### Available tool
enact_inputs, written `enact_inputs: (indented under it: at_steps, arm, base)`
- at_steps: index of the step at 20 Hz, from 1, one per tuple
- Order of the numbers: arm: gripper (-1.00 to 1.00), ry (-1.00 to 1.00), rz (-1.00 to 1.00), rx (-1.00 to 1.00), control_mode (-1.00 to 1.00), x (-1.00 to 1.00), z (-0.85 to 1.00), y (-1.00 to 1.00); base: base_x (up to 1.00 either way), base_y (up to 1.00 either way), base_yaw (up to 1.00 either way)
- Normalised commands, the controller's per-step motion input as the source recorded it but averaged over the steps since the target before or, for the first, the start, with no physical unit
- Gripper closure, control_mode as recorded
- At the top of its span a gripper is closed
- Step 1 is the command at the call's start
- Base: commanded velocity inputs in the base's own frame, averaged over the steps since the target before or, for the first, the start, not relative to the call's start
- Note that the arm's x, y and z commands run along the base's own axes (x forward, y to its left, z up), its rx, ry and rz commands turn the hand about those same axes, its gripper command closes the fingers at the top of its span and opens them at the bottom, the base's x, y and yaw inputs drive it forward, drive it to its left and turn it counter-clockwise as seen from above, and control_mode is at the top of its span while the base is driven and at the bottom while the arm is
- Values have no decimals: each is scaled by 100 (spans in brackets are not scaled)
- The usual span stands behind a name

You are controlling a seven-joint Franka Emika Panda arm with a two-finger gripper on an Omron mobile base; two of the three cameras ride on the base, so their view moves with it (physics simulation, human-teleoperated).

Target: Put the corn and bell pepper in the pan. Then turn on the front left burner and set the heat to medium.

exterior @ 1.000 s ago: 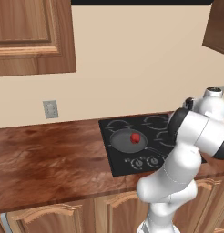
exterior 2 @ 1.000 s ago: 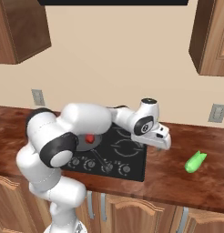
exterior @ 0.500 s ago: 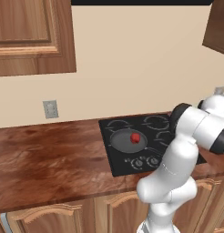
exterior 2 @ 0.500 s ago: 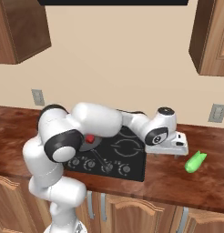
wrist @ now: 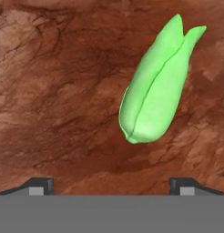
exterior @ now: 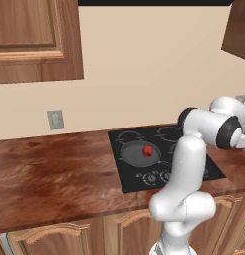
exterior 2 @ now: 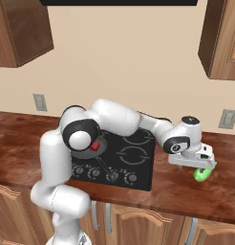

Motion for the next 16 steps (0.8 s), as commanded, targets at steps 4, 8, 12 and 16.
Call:
enact_inputs:
  at_steps: [4,8,12,16]
  arm:
    - [-100,0,-27,8,-100,40,-10,-21]
    - [-100,0,-11,5,-100,36,-16,-3]
    - [-100,3,0,0,-100,39,-10,-18]
    - [-100,0,0,0,-100,4,-4,-1]
  base:
    - [0,0,0]
    - [0,0,0]
    - [0,0,0]
    - [0,0,0]
